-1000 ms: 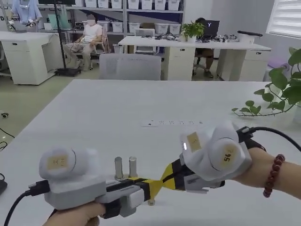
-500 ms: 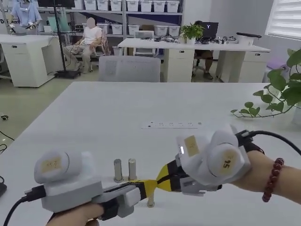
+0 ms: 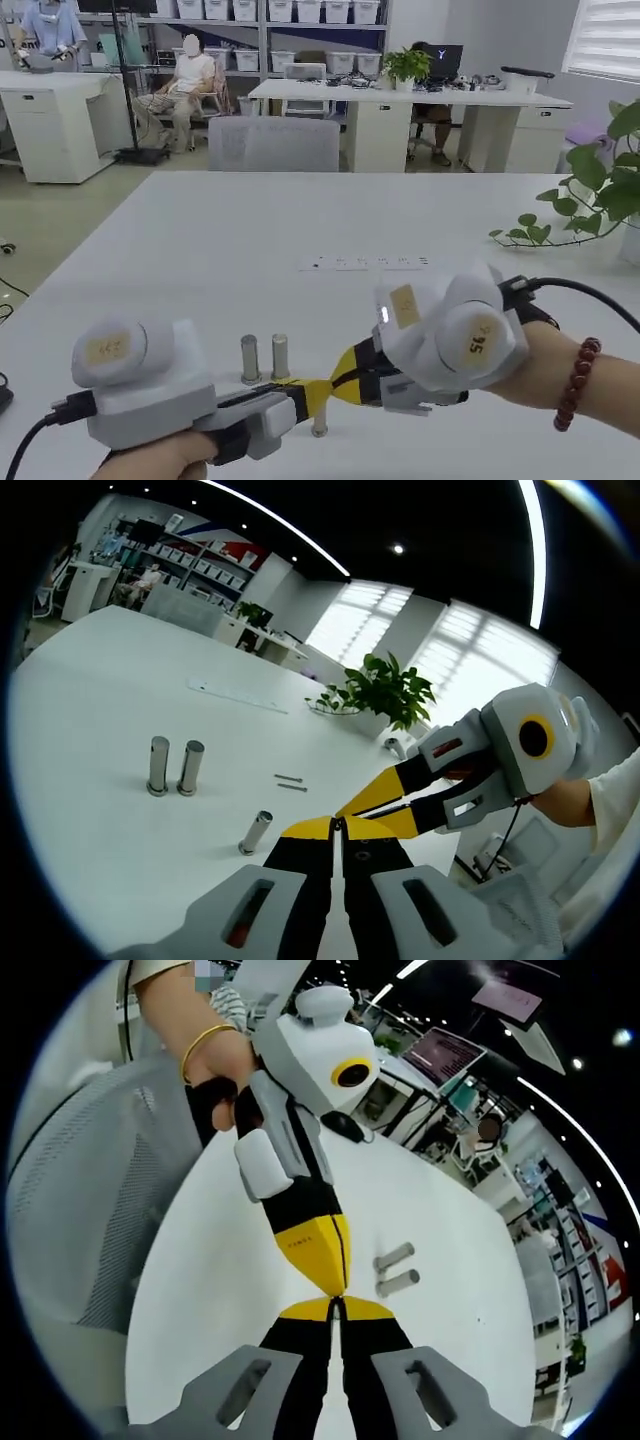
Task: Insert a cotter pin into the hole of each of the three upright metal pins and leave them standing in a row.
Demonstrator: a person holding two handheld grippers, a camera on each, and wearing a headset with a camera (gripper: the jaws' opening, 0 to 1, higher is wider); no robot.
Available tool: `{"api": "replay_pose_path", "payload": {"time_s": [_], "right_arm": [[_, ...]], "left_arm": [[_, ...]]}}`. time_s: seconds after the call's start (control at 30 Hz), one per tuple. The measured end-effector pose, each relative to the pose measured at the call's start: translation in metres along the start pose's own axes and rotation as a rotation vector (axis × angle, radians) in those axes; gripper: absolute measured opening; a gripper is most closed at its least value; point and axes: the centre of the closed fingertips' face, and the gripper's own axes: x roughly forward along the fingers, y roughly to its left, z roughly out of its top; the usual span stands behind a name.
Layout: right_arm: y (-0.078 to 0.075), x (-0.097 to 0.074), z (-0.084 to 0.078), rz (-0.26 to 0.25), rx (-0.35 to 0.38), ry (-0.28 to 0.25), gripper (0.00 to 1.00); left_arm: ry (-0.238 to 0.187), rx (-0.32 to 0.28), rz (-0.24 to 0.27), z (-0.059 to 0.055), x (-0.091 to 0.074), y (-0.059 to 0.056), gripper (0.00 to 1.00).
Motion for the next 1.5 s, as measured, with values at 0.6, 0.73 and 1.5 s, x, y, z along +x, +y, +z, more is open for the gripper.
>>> {"api": "replay_pose_path", "payload": {"time_s": [0.6, 0.73, 1.5], "right_arm": [[0.014, -0.007, -0.009, 0.102, 0.268, -0.076, 0.10], [0.017, -0.008, -0.010, 0.132, 0.328, -0.101, 0.12], [0.053, -0.011, -0.005, 0.332, 0.391, -0.181, 0.16]], "left_arm": [[0.086, 0.221, 0.003, -0.018, -0.005, 0.007, 0.00], [0.105, 0.271, -0.023, -0.022, -0.006, 0.002, 0.00], [0.190, 0.481, -0.186, -0.043, -0.017, -0.021, 0.00]]}}
